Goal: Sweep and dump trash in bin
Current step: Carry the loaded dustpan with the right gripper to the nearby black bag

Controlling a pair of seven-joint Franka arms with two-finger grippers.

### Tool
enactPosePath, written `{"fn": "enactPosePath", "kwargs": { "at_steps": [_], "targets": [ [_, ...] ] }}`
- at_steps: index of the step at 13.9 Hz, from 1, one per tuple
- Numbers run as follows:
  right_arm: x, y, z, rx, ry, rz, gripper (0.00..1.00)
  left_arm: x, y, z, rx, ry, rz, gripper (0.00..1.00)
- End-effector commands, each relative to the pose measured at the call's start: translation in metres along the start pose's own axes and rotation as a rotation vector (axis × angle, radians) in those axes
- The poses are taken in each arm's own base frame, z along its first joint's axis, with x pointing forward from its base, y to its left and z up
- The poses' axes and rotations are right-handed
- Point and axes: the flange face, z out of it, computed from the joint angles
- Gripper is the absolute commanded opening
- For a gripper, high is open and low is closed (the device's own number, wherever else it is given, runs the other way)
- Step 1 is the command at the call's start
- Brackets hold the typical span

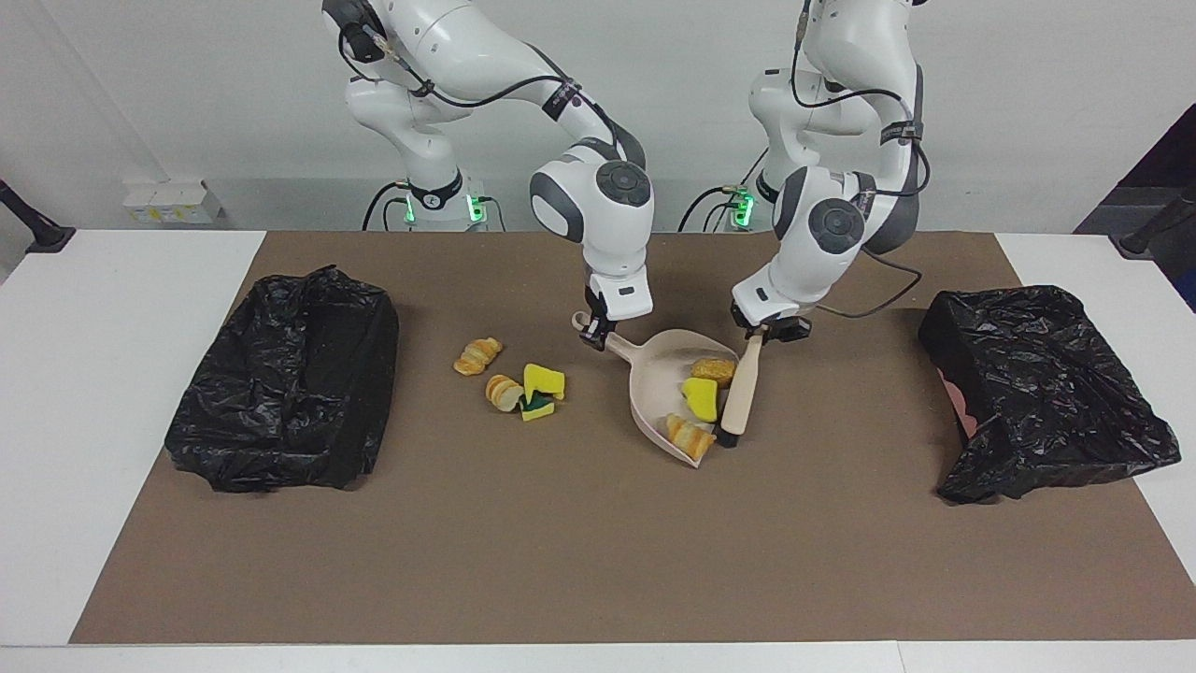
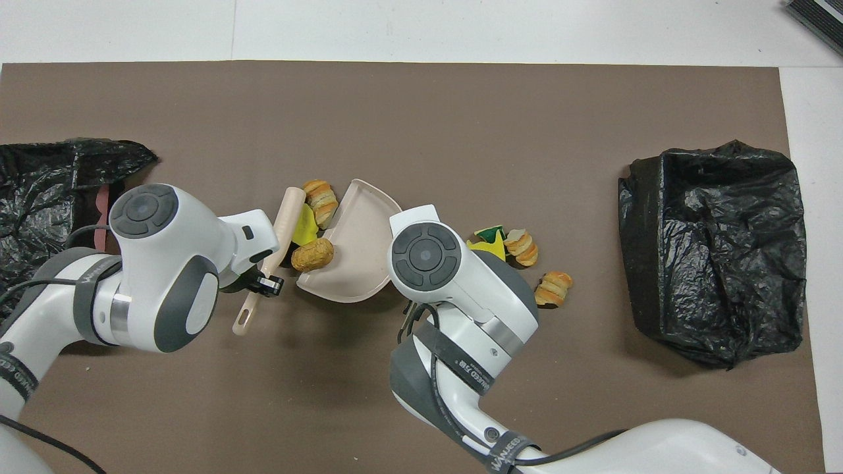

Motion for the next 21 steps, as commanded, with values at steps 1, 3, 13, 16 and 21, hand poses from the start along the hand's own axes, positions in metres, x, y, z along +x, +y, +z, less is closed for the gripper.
{"fn": "enactPosePath", "kwargs": {
  "at_steps": [1, 3, 13, 16, 21],
  "targets": [
    [0.0, -0.002, 0.003, 0.015, 0.005, 0.022, 0.0, -0.003, 0.032, -0.009, -0.004, -0.037, 0.058, 0.0],
    [0.0, -0.002, 0.003, 0.016, 0.004, 0.022, 0.0, -0.004, 0.032, -0.01, -0.005, -0.04, 0.056, 0.0],
    [-0.041, 0.023, -0.059, -0.047, -0.062, 0.033, 0.0, -0.017, -0.084, -0.037, -0.037, 0.007, -0.202, 0.0],
    [-0.096, 0.057, -0.114, -0.068, -0.123, 0.04, 0.0, -0.028, -0.09, -0.053, -0.04, 0.019, -0.365, 0.0],
    [-0.234, 0.148, -0.183, -0.042, -0.125, 0.025, 0.0, -0.04, -0.059, -0.037, -0.03, 0.051, -0.453, 0.0]
  ]
}}
